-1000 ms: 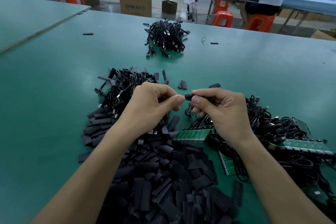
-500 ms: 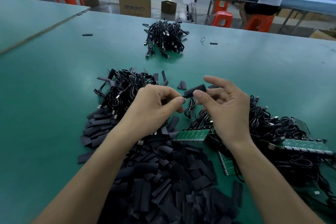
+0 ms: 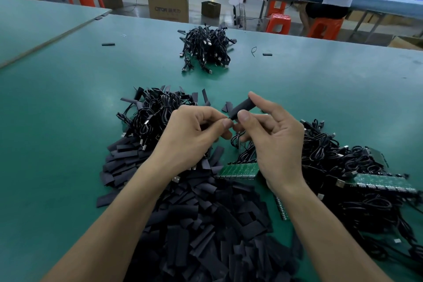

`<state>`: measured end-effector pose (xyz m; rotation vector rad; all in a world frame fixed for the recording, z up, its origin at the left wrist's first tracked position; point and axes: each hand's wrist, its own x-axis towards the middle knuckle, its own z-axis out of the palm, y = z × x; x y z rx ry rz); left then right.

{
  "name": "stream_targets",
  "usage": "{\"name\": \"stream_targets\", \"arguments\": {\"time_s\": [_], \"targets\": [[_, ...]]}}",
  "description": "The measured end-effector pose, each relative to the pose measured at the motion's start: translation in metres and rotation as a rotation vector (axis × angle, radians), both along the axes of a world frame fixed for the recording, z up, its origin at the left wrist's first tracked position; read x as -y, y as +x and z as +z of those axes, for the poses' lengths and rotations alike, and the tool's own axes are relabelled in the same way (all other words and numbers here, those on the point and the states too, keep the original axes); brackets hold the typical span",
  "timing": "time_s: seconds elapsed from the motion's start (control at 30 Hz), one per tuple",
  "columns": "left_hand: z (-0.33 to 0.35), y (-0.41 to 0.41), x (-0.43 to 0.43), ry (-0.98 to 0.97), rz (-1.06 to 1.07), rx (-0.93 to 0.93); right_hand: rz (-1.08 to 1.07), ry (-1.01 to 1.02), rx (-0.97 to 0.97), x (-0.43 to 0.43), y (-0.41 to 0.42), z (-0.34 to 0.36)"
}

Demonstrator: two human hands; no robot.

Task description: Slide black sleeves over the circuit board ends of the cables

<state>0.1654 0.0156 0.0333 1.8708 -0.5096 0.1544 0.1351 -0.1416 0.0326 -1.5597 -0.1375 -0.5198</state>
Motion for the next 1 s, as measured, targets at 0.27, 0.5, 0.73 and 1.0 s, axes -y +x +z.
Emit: {"name": "stream_targets", "arguments": {"time_s": [0.27,0.5,0.73,1.0], "targets": [[0.003,0.003,-0.013,0.143,-0.047,-0.077,0.006,0.118,-0.051,0.006,0.007,0.01],[0.002,0.006,-0.013,0.228,0.017,-0.102,0.04,0.266,-0.038,0.011,0.009,0.02],[0.006,0.014,-0.02,-0.061,0.228,-0.025,-0.001,-0.064,-0.143,0.012,0.006,0.017],[-0.009,0.034,-0.049,-0.14,0.621,0.008,0.375,-1.326,-0.447,0.01,-0.007,0.002]]}}
